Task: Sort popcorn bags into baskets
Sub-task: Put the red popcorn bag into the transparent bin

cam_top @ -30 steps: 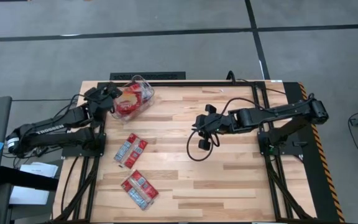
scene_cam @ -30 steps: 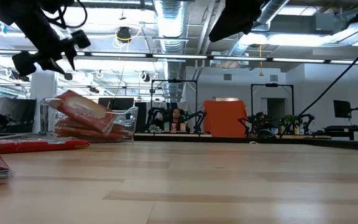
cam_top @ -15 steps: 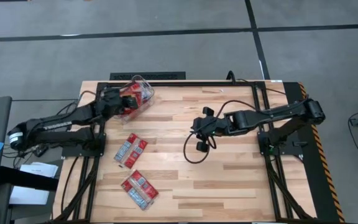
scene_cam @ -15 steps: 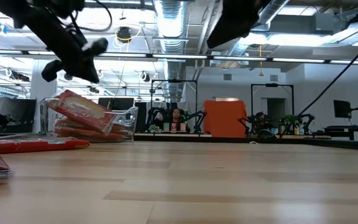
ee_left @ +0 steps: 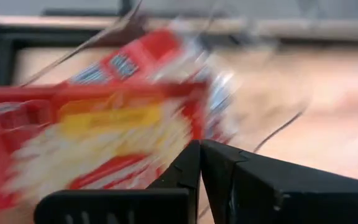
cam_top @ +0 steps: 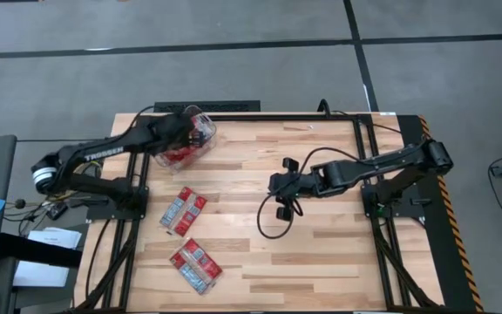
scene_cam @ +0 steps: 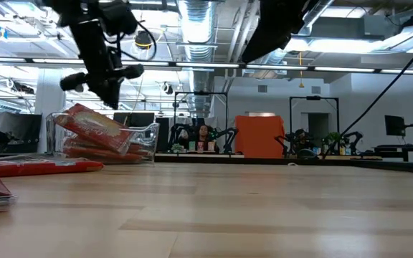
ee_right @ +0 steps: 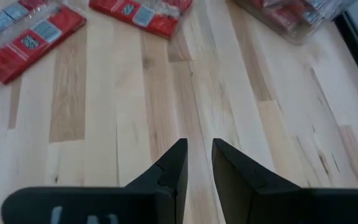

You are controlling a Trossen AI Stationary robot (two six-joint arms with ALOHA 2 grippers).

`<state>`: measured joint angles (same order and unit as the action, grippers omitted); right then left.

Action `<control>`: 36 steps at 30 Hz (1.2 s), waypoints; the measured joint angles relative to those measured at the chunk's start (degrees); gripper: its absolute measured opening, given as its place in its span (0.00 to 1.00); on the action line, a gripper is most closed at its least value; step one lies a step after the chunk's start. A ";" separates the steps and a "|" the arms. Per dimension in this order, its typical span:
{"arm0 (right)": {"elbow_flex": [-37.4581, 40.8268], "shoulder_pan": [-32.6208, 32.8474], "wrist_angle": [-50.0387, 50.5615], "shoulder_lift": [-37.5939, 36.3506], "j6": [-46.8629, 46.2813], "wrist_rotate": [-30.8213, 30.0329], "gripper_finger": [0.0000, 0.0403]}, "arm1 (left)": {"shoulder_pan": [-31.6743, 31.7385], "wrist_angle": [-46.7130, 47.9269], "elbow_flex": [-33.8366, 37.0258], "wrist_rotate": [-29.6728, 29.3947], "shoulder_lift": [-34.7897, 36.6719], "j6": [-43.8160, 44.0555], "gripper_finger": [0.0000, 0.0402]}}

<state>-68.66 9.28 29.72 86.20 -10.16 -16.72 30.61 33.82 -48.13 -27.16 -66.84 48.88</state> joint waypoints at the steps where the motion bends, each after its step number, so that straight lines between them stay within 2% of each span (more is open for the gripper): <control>1: 0.00 0.00 -0.43 -0.03 0.19 -0.03 0.24 | 0.29 4.19 -2.16 0.33 -1.11 -1.15 0.00; 3: 0.00 -0.39 -2.92 0.29 2.39 0.30 0.24 | 0.35 10.19 -6.79 0.19 -2.48 -3.66 0.00; 6: -0.04 -2.06 -11.33 2.19 6.39 4.38 0.24 | 0.78 14.83 -13.88 1.06 -3.16 -8.71 0.00; 9: -0.04 -4.53 -16.14 4.03 5.93 9.64 0.24 | 3.01 20.23 -20.27 4.61 -3.67 -12.42 0.00; 11: -0.07 -5.90 -17.17 4.91 4.65 11.73 0.24 | 3.51 24.17 -22.38 4.19 -4.21 -13.77 0.00; 16: -0.04 -6.82 -15.41 6.29 5.16 12.78 0.24 | 1.47 26.07 -20.03 5.36 -5.55 -16.72 0.00; 24: -0.04 -6.86 -14.05 6.20 6.19 12.67 0.24 | -0.23 24.04 -15.22 5.78 -12.34 -18.52 0.00; 29: -0.04 -6.86 -12.94 6.20 6.25 12.67 0.24 | 1.07 22.10 -15.20 5.79 -18.40 -21.72 0.00; 36: -0.04 -6.86 -11.11 6.20 6.33 12.32 0.24 | 5.99 18.36 -15.20 5.54 -24.91 -24.26 0.00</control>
<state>-68.71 2.42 18.61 92.40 -3.84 -4.40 36.61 52.18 -63.33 -21.63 -91.75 24.62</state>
